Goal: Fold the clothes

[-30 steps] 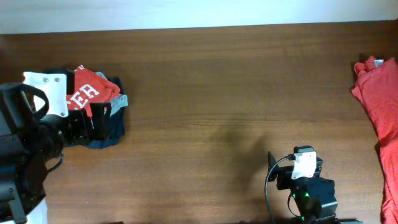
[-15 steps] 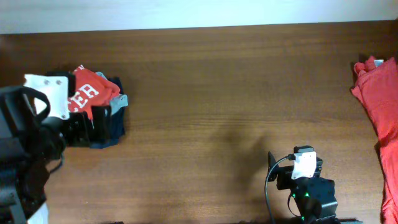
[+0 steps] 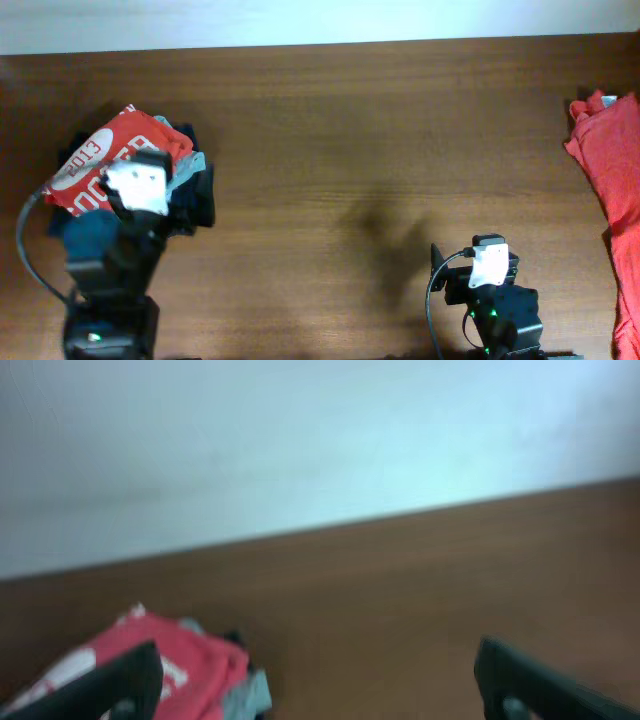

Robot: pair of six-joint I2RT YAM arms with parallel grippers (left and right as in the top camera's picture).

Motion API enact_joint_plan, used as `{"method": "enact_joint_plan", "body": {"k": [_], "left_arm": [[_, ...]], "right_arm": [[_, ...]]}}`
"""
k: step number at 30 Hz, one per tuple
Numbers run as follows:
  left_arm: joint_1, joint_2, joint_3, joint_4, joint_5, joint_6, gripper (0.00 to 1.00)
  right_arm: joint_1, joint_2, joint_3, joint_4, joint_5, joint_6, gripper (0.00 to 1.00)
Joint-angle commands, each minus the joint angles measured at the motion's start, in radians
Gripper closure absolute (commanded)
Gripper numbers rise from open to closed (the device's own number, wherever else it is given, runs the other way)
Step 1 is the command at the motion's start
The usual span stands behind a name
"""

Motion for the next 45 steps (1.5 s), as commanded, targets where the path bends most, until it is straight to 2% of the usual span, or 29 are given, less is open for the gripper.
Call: {"method": "enact_joint_plan", "body": {"k": [1, 5, 23, 45], "left_arm": [[-0.005, -0.113, -0.204, 0.121, 0.006, 0.009, 0.01], [-0.018, -0.219, -0.350, 0.188, 0.012, 0.010, 0.01], [-0.026, -0.741, -0.760, 0.203, -0.001, 0.010, 0.01], [-0.026, -0.740, -0.789, 0.235, -0.041, 0.010, 0.01]], "right_arm": [[-0.003, -0.006, -0.007, 0.002, 0.001, -0.007, 0.01], [-0.003, -0.006, -0.007, 0.002, 0.001, -0.007, 0.01], [-0.003, -0.006, -0.007, 0.002, 0.001, -0.007, 0.01], [-0.003, -0.006, -0.007, 0.002, 0.001, -0.007, 0.01]]}}
